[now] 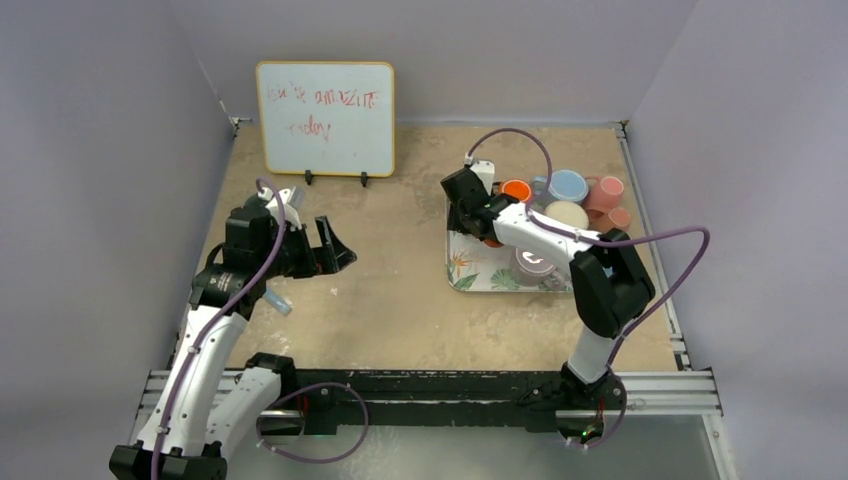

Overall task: Turn the mug right side up
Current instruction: Turn over the cup on the tray.

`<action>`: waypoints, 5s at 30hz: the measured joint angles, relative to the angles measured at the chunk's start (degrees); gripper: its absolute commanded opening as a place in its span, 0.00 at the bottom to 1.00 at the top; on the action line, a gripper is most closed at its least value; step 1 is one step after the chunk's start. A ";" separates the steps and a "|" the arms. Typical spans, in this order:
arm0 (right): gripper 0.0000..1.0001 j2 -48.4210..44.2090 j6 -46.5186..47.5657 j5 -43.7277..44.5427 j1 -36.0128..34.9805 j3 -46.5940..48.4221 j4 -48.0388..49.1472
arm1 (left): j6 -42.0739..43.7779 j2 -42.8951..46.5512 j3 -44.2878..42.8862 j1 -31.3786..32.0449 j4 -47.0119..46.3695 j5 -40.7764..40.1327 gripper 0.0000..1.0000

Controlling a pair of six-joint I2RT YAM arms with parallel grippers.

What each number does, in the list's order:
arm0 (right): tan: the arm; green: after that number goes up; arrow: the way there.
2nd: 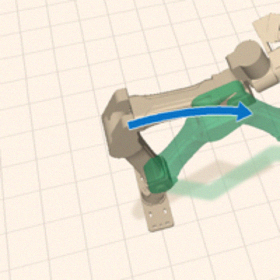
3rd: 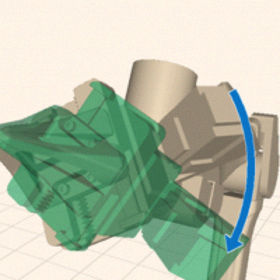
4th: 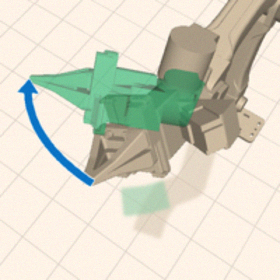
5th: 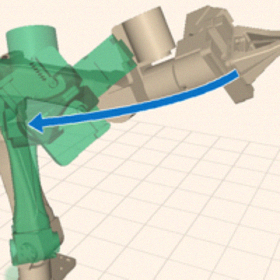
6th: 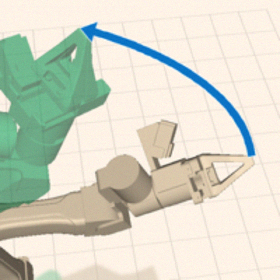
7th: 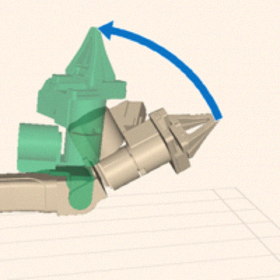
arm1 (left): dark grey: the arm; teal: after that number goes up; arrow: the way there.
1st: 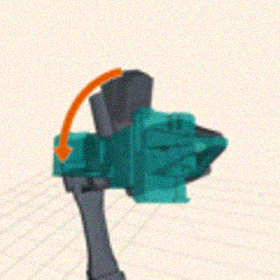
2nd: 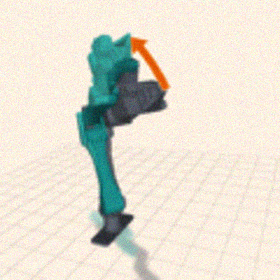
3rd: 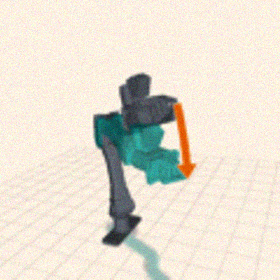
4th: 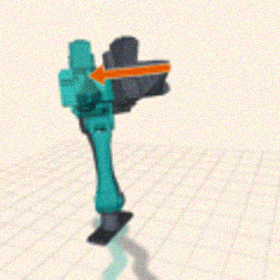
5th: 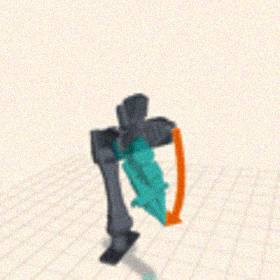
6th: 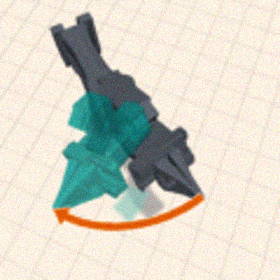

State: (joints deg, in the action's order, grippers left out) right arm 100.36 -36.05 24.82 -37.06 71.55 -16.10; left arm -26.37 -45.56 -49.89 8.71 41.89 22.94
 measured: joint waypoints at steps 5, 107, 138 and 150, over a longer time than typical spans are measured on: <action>0.46 1.79 0.20 3.30 0.00 2.12 -0.79 | 0.00 0.70 0.00 0.00 0.17 -0.04 0.98; 0.00 -18.67 -32.26 -38.12 -5.57 -28.44 66.29 | -41.22 3.93 18.97 0.04 -45.94 23.34 0.79; 0.00 -7.63 -46.01 -40.92 -12.35 -27.52 89.31 | -57.27 2.62 23.65 0.04 -67.38 25.05 0.37; 0.00 -6.71 -46.27 -41.22 -12.44 -27.08 92.06 | -56.43 2.40 23.63 0.04 -66.90 24.87 0.00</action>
State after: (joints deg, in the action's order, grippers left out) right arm 93.65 -82.32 -16.40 -49.50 44.47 75.96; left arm -82.81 -43.16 -26.26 8.75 -25.02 47.81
